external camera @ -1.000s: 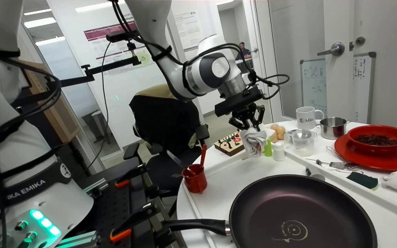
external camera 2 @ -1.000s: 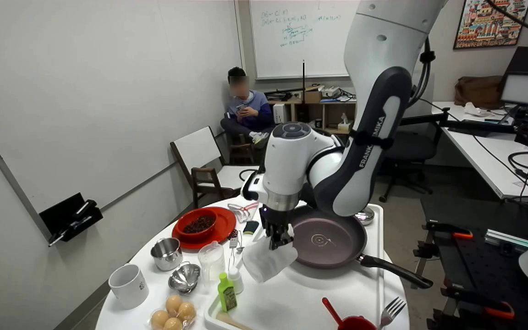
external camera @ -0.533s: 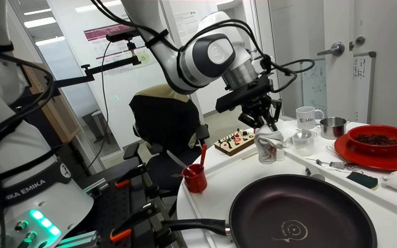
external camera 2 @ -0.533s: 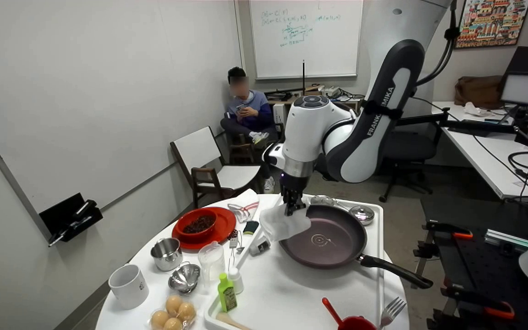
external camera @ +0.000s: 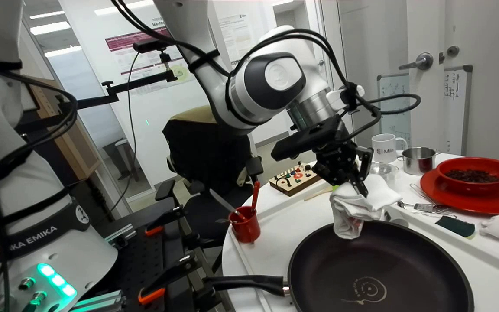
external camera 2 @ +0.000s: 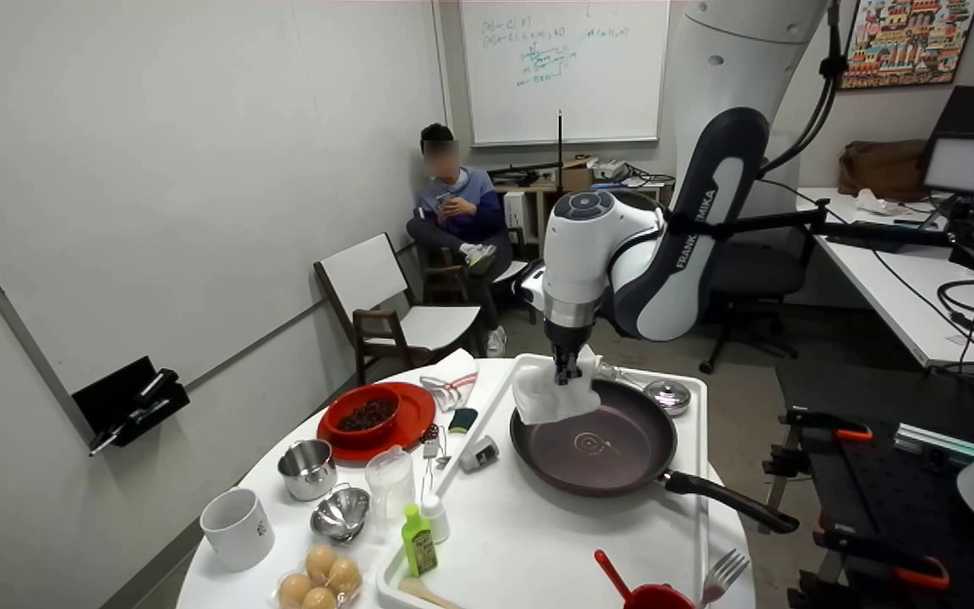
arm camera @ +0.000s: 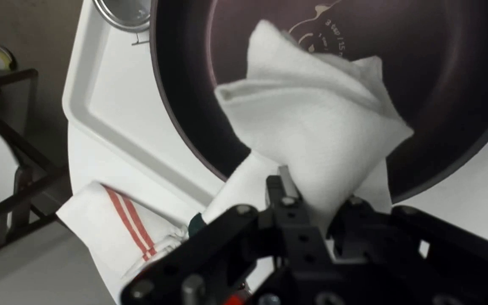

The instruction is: Use the cloth to wipe the frying pan.

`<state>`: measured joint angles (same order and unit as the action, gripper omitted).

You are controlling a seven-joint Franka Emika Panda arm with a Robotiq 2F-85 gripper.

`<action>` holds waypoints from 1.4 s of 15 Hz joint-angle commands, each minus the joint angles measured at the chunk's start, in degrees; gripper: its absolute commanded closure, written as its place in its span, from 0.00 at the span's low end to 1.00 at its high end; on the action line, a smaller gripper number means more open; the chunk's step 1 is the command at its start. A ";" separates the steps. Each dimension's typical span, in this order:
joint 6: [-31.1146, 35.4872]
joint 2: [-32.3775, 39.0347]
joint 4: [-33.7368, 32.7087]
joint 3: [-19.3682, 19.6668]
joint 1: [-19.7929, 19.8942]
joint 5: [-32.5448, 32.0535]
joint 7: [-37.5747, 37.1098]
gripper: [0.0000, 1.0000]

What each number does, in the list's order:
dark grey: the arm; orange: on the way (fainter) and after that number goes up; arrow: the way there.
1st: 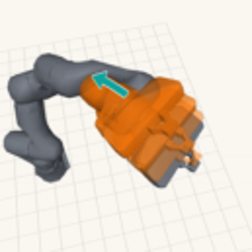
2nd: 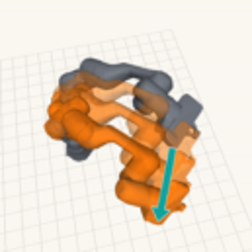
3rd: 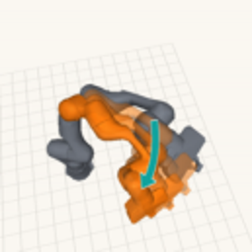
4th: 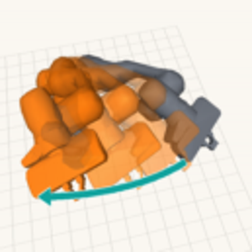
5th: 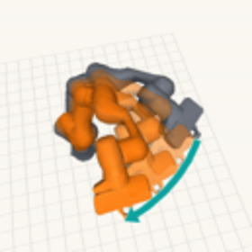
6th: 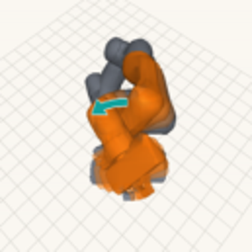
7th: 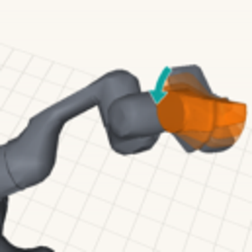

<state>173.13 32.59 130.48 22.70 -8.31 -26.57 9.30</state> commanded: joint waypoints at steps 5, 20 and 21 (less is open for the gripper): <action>-0.12 10.43 -4.24 5.24 -6.40 2.96 -11.40 0.92; 0.05 13.96 -6.59 4.73 -5.54 5.45 -10.82 0.92; 0.57 14.41 -6.94 5.05 -6.34 5.18 -10.98 0.93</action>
<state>173.03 46.73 124.33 28.23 -14.07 -22.07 -3.06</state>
